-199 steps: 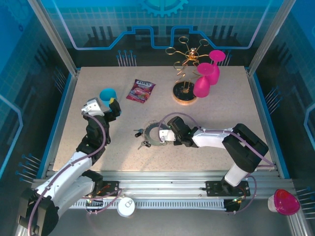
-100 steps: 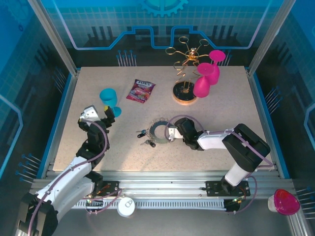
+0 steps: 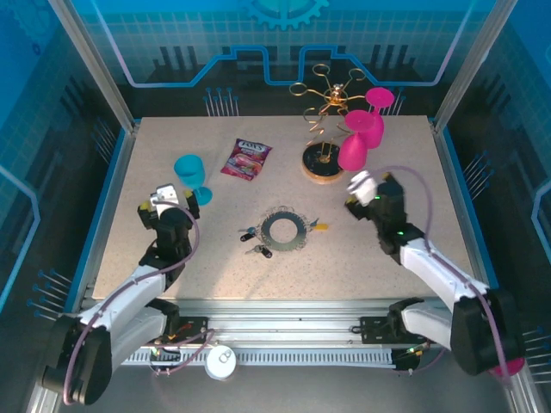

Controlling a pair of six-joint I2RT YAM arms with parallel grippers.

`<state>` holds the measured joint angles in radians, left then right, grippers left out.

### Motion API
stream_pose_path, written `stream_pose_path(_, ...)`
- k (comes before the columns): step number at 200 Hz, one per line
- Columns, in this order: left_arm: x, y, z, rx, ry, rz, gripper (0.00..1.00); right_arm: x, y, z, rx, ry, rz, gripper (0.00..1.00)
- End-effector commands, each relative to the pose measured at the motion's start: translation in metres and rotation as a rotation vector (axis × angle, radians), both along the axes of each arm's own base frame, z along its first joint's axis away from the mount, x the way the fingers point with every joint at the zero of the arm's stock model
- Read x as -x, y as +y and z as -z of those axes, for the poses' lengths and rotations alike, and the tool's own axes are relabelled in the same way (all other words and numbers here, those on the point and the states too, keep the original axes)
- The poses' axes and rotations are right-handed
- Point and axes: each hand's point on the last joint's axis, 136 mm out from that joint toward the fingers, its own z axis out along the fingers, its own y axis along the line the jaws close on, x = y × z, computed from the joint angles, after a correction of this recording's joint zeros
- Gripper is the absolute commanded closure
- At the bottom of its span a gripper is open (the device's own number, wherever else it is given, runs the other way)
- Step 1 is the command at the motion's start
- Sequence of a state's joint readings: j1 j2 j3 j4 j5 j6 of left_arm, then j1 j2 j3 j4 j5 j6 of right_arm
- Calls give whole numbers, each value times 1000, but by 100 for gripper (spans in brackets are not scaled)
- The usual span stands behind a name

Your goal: Put the keys on the keyring

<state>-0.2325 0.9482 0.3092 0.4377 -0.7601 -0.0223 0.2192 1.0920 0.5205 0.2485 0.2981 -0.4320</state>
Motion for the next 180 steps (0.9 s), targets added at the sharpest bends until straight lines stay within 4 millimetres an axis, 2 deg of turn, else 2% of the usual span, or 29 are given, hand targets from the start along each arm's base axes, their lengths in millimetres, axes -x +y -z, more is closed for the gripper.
stream_pose_path(1, -22, -16, 5, 7, 15, 158, 1, 5, -5, 25, -386, -55, 36, 0)
stream_pose_path(15, -30, -15, 16, 32, 41, 184, 1, 1, -12, 45, -384, -52, 48, 0)
stream_pose_path(26, -36, -17, 25, 61, 48, 220, 1, -7, -5, 44, -396, -55, 3, 1)
stream_pose_path(43, -44, -17, 36, 136, 38, 257, 1, -20, 5, 42, -508, -68, -64, 0)
stream_pose_path(59, -50, -19, 45, 135, 29, 286, 1, -27, 5, 68, -504, -42, -57, 0)
stream_pose_path(68, -55, -23, 44, 123, -1, 316, 1, -28, 3, 62, -525, -95, -66, 0)
stream_pose_path(83, -62, -29, 48, 159, -23, 363, 1, -23, 1, 67, -540, -50, -66, 0)
stream_pose_path(97, -68, -39, 74, 157, 17, 428, 1, -26, -1, 63, -551, -79, -71, 0)
stream_pose_path(100, -70, -42, 75, 145, 2, 448, 1, -26, -2, 64, -553, -69, -63, 0)
stream_pose_path(105, -73, -44, 64, 128, -51, 464, 1, -27, -4, 65, -556, -59, -51, 0)
stream_pose_path(111, -71, -44, 67, 152, -8, 454, 1, -29, -6, 66, -565, -61, -37, 0)
stream_pose_path(122, -75, -24, 75, 165, 47, 328, 1, -30, -7, 66, -563, -50, -33, 0)
stream_pose_path(130, -79, -15, 71, 154, 18, 271, 1, -31, -7, 66, -568, -56, -30, 0)
stream_pose_path(164, -84, -42, 75, 152, 68, 427, 1, -33, -14, 68, -577, -47, 5, 0)
stream_pose_path(180, -85, -42, 77, 179, 84, 445, 1, -35, -16, 67, -579, -45, 19, 0)
